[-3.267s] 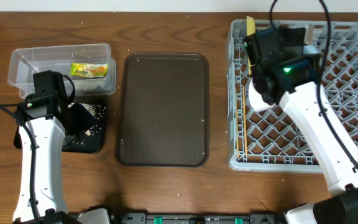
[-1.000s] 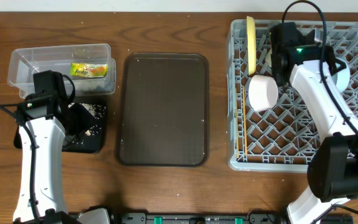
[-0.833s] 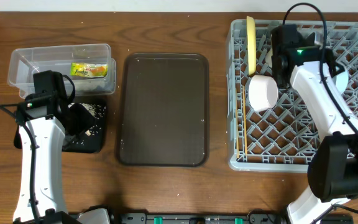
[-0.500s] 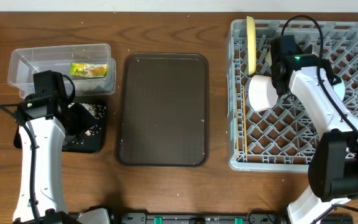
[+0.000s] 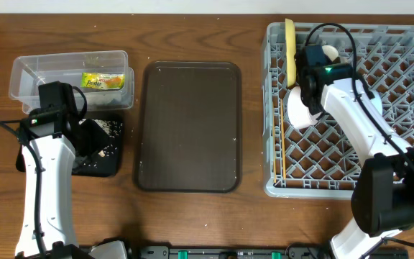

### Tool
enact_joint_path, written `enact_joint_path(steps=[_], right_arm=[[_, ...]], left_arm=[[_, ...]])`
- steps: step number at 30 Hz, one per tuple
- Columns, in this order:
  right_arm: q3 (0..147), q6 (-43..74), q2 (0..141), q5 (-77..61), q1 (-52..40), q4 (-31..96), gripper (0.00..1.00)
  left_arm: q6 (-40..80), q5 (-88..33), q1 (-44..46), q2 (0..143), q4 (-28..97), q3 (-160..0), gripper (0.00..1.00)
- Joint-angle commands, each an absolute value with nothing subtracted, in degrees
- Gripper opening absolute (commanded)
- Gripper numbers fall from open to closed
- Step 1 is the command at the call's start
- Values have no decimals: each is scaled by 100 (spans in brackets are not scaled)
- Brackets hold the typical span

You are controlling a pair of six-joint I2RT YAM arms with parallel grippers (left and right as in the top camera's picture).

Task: Sort waste into correct bins and load items into the dishwasher rack

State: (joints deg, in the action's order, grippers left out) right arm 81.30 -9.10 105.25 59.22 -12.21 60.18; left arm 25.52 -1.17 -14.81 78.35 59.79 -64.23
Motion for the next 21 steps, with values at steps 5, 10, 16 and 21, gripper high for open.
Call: enact_joint_path(steps=[5,10,16,21], right_arm=[[8077,-427,10608,2757,-1433,6305,7],[8077,-427,10606,2416,-1444,6399,5],[8084,-318,10433,2364,-1426,6381,1],[8086,405,9810,2329,-1243,6191,19]], left_arm=[[2582,-108,-1498,7846,6016,-6399,64],[2582,-108,-1498,7846,6020,-6399,64],[2582,-110,-1498,7846,6020,-6399,64],[2582,-108,-1498,7846,6020,-6399,64]])
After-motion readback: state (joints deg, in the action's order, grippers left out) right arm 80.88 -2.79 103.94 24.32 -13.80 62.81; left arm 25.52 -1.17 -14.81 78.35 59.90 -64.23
